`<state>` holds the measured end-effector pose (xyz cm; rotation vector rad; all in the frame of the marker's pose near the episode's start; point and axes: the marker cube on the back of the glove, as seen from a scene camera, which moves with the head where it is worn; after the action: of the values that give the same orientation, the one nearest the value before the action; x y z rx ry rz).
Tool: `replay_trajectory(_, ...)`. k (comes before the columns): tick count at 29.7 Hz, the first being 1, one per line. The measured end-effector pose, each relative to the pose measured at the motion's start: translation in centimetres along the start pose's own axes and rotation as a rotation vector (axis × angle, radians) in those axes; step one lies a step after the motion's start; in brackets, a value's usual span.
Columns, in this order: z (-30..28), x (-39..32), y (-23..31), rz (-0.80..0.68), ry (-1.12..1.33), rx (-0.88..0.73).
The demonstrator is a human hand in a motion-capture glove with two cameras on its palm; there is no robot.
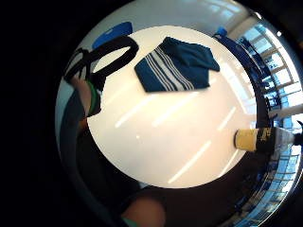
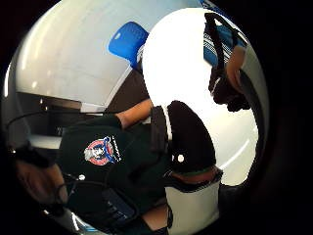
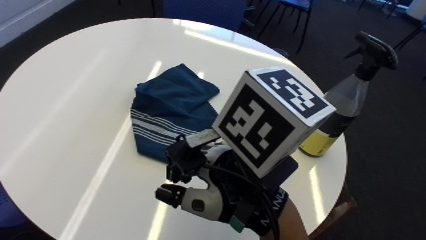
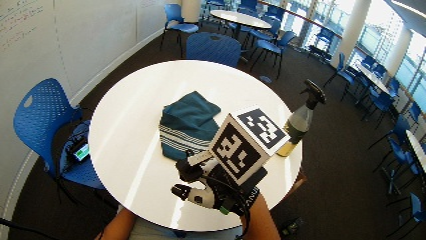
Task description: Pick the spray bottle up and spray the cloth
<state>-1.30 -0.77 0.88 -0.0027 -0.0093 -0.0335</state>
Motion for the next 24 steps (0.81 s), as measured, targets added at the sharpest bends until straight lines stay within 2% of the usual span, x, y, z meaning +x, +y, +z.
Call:
replay_trajectory(12,0.3,0.6,-0.3,0.019,-0.004,0.006)
replay_trajectory(24,0.0,2.5,0.0,0.084,0.001,0.090)
